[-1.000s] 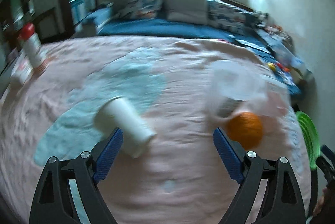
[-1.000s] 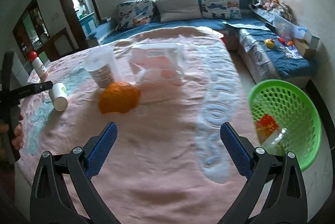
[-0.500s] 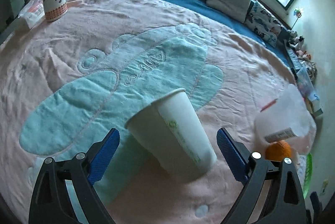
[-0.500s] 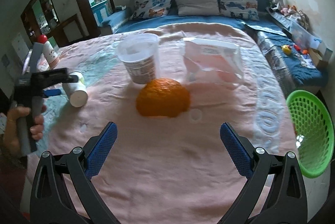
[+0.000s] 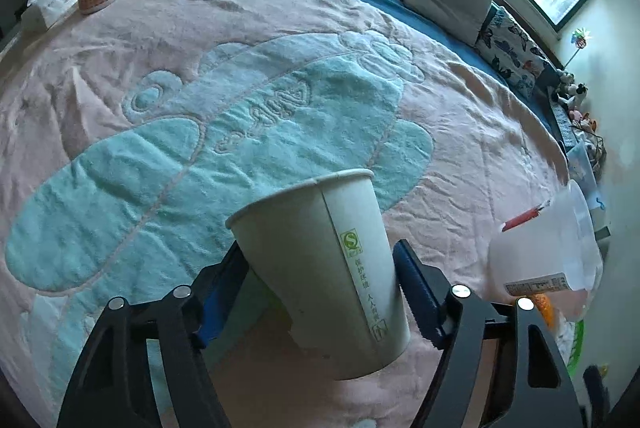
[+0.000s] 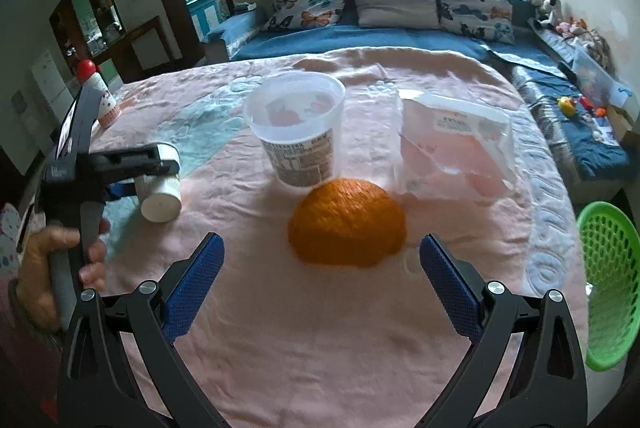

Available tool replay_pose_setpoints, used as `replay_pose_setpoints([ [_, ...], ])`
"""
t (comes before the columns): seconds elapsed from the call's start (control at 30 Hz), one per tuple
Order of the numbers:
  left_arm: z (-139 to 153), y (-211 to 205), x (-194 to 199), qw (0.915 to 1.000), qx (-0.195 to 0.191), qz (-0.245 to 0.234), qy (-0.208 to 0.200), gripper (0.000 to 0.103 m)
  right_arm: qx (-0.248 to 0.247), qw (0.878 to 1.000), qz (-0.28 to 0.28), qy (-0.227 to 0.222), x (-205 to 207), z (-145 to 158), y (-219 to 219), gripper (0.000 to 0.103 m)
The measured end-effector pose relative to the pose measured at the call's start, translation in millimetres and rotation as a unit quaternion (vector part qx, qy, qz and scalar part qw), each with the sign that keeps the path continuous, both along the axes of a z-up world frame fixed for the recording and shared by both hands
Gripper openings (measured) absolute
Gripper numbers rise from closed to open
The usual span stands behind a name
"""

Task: Collect trash
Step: 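Grasp the white paper cup with the left tool, then grasp the clear plastic cup by its rim with the right tool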

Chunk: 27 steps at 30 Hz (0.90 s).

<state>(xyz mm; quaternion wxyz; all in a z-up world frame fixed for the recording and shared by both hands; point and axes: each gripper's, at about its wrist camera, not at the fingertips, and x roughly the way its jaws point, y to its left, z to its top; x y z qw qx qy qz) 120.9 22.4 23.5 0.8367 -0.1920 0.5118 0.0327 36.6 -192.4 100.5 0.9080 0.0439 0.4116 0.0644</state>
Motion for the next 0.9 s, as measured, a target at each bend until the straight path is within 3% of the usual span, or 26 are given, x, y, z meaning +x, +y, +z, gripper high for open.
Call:
replay_pose_setpoints([
  [0.33, 7, -9, -4, 0.9990, 0.006, -0.037, -0.023, 0.063, 0.008, 1.000, 0.023, 0.006, 63, -6, 13, 0.097],
  [0.47, 9, -10, -8, 0.9984, 0.009, -0.049, -0.027, 0.063, -0.019, 0.999, 0.028, 0.003, 84, -9, 26, 0.097],
  [0.6, 12, -8, -15, 0.9984, 0.011, -0.047, -0.031, 0.063, -0.039, 0.999, 0.027, -0.001, 98, -12, 31, 0.097],
  [0.9, 24, -13, -30, 0.9973, 0.029, -0.051, -0.046, 0.063, -0.032, 0.999, 0.034, 0.002, 118, -21, 32, 0.098],
])
